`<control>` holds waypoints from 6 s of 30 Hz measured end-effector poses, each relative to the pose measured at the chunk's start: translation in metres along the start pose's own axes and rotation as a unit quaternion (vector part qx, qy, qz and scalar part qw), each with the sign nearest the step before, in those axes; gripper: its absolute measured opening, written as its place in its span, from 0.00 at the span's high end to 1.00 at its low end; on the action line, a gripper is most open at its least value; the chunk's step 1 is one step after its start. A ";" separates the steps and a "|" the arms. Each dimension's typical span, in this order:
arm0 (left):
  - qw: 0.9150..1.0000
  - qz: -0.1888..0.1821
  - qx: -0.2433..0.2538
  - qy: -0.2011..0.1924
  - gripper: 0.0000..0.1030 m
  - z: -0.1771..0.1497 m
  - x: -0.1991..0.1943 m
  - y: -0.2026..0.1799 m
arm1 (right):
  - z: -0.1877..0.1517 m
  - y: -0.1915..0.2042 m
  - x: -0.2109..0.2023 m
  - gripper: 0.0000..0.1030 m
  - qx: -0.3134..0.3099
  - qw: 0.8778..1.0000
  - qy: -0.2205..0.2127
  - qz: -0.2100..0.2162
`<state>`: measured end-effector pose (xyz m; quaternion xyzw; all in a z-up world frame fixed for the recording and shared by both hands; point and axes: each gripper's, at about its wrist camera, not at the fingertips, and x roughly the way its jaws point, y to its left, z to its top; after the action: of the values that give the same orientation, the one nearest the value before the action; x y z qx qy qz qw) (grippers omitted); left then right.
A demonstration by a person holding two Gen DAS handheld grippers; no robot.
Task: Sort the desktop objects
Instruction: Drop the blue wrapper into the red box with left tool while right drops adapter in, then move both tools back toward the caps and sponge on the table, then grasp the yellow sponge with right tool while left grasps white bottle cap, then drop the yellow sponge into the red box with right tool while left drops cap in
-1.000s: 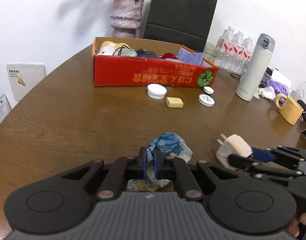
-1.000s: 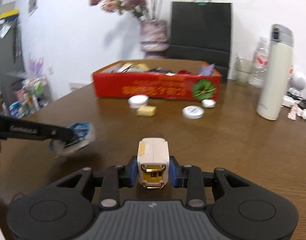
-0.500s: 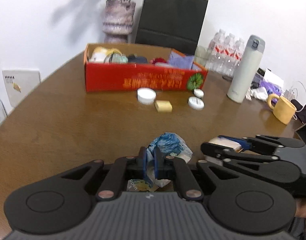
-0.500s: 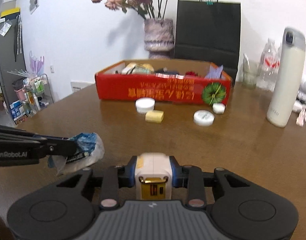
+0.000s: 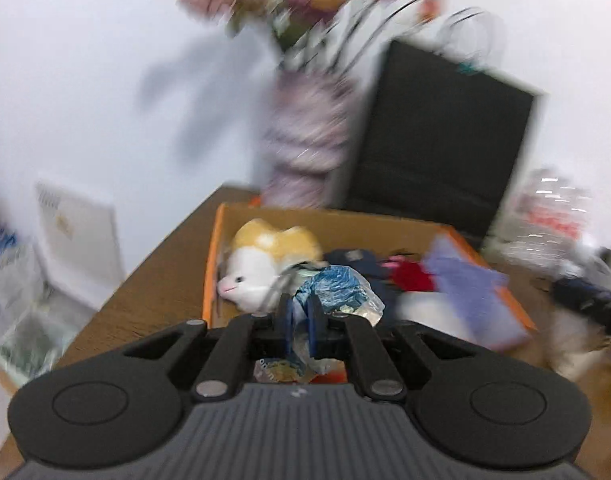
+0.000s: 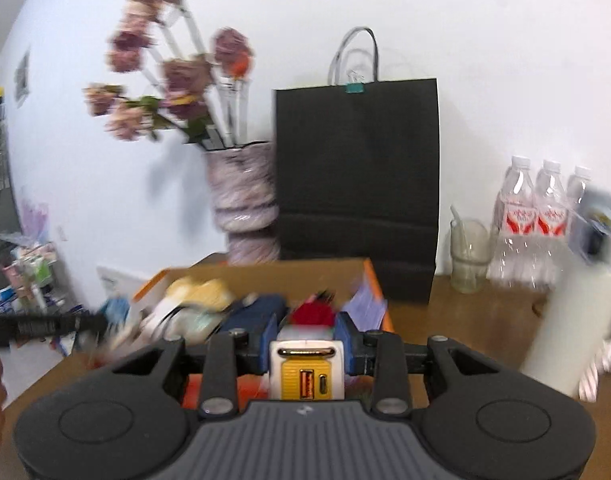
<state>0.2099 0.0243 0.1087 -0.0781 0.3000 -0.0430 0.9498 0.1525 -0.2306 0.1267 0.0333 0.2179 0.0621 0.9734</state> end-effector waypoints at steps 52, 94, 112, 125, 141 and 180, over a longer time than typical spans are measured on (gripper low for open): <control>0.998 0.013 0.060 -0.031 0.00 -0.063 -0.132 -0.022 | -0.044 0.046 -0.072 0.09 0.017 0.999 0.012 0.035; 0.995 0.047 0.086 -0.006 0.02 -0.130 -0.110 0.025 | -0.133 0.085 -0.016 0.37 -0.011 0.993 0.107 0.041; 0.980 -0.076 0.169 0.066 0.25 -0.104 0.014 -0.052 | -0.116 0.022 -0.003 0.71 0.068 0.996 0.049 -0.014; 0.991 -0.053 0.117 0.035 0.60 -0.105 -0.023 -0.038 | -0.119 0.035 -0.012 0.71 0.039 0.998 0.046 0.017; 0.996 -0.022 0.077 -0.027 0.60 -0.139 -0.152 -0.004 | -0.142 0.108 -0.109 0.71 -0.060 0.993 -0.039 0.093; 0.997 -0.035 0.035 0.059 0.60 0.024 0.031 -0.001 | 0.017 0.076 0.074 0.71 0.018 0.980 0.143 0.139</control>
<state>0.2485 0.0225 0.1107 -0.0525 0.3505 -0.0910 0.9306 0.2182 -0.1463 0.1177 0.0713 0.3489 0.1972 0.9134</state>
